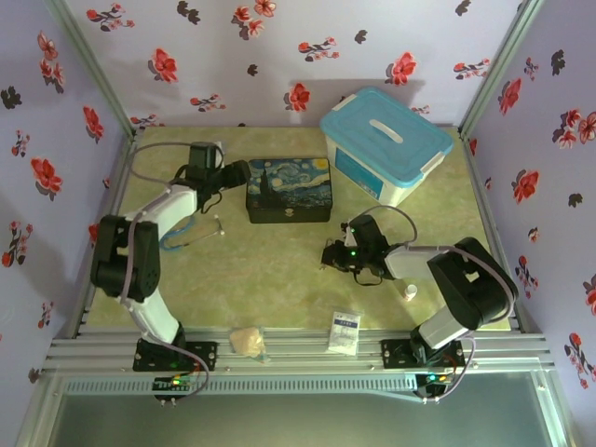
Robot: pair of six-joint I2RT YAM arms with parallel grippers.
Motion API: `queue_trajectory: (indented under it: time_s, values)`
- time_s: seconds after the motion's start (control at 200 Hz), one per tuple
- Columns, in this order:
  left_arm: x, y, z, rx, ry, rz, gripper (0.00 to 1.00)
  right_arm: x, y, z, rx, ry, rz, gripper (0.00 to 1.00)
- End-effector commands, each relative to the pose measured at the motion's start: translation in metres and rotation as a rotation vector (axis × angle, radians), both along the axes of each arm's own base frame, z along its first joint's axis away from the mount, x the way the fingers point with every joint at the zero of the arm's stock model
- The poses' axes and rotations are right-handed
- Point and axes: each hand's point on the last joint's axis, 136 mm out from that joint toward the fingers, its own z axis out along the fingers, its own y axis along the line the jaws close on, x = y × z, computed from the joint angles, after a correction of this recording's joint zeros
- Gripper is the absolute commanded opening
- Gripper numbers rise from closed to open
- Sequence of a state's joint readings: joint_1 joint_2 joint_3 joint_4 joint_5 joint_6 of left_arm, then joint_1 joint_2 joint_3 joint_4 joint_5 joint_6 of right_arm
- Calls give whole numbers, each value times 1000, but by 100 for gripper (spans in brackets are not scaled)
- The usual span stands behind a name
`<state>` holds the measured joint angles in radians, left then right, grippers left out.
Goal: Unlock a padlock with a key
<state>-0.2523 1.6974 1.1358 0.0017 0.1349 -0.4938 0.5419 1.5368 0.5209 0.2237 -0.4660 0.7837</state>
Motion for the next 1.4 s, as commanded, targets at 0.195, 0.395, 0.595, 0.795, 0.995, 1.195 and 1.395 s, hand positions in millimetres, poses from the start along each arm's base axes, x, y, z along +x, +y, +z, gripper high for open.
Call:
queue_trajectory:
  time_s: [0.195, 0.395, 0.595, 0.795, 0.995, 1.195, 1.395]
  values:
    - [-42, 3, 44, -149, -72, 9, 70, -20, -23, -17, -47, 116, 47, 4]
    - [-68, 2, 58, -184, -94, -8, 71, -18, -40, -16, -160, 125, 62, 19]
    - [-90, 2, 61, -187, -95, -23, 72, -11, -59, -16, -328, 128, 84, 42]
    - [-103, 10, 64, -160, -100, -10, 73, -2, -60, -13, -354, 106, 73, 41]
    - [-115, 19, 57, -111, -76, 3, 74, 22, -68, 22, -373, -46, -15, 46]
    - [-133, 74, 54, 83, -110, 176, 100, 56, -126, 100, -611, -376, -203, 99]
    - [-135, 135, 23, 266, -143, 329, 100, 78, -208, 141, -837, -556, -408, 99]
